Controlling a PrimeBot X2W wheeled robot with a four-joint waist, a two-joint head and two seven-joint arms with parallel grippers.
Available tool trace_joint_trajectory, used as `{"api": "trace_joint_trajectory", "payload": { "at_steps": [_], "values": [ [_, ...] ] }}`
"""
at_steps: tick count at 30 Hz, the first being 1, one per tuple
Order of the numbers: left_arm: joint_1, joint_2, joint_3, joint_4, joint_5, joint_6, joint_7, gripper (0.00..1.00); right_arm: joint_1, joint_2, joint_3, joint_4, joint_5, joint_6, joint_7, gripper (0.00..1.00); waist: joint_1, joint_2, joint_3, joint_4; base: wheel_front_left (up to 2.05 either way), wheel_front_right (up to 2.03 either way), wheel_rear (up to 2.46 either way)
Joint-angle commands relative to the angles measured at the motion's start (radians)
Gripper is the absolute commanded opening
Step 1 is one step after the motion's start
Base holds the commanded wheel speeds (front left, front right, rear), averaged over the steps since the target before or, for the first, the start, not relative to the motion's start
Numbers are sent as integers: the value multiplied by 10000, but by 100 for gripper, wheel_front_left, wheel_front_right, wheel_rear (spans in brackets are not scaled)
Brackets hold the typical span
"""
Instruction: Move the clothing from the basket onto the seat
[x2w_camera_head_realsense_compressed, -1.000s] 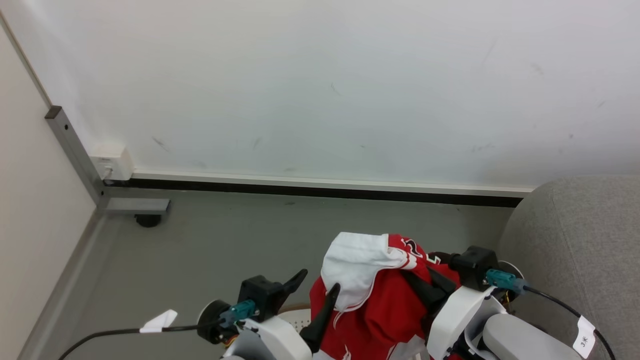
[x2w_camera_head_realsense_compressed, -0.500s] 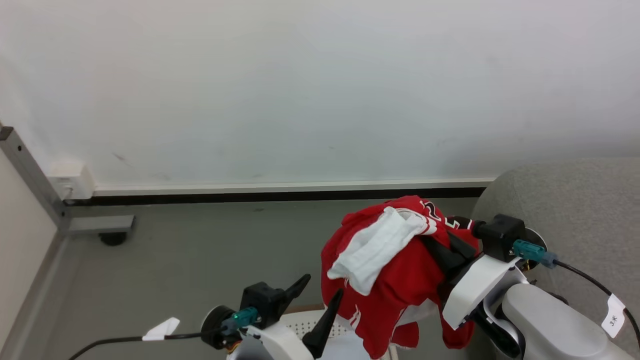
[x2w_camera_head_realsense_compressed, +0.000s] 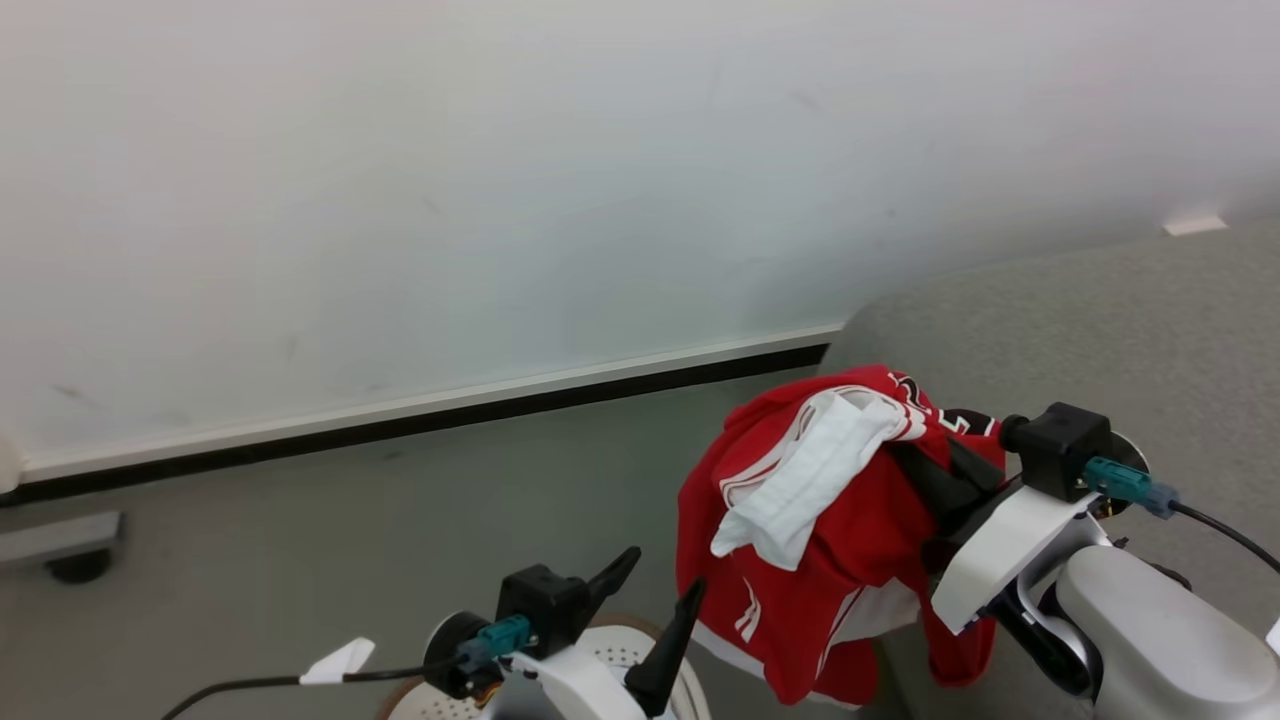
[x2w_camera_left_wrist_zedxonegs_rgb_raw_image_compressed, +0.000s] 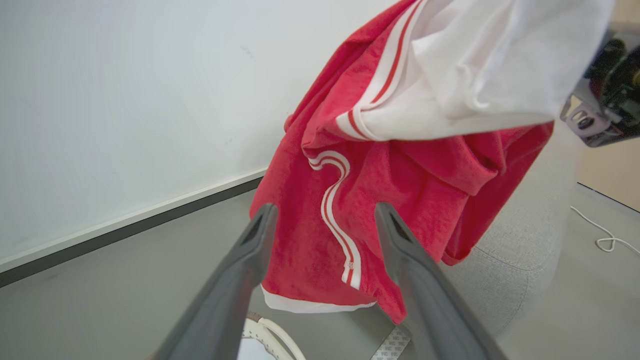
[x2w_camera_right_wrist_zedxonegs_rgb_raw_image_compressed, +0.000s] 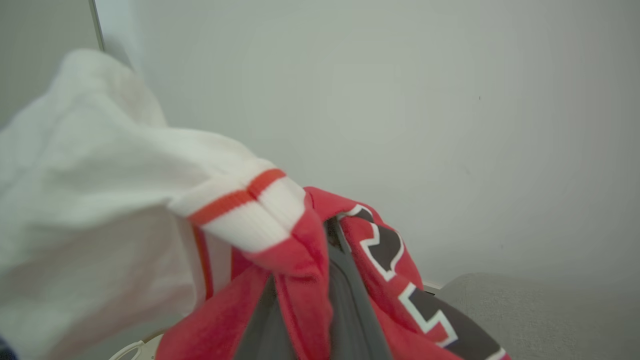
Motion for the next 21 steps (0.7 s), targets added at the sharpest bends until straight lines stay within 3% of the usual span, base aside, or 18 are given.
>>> {"api": "trace_joint_trajectory", "payload": {
  "at_steps": [1, 10, 21],
  "values": [
    [-58, -15, -5, 12, -44, -35, -116, 100, 75, -98, -94, -102, -47, -21, 3, 0, 0, 0, 24, -384, 0, 0, 0],
    [-174, -113, -113, -97, -62, -26, -139, 100, 416, -483, -849, -572, -304, -21, 196, 0, 0, 0, 262, -974, 0, 0, 0],
    [-853, -78, -314, -405, 232, -142, 68, 100, -374, -1045, -2290, -1128, -640, -21, 607, 0, 0, 0, 1416, -729, 0, 0, 0]
  ]
}}
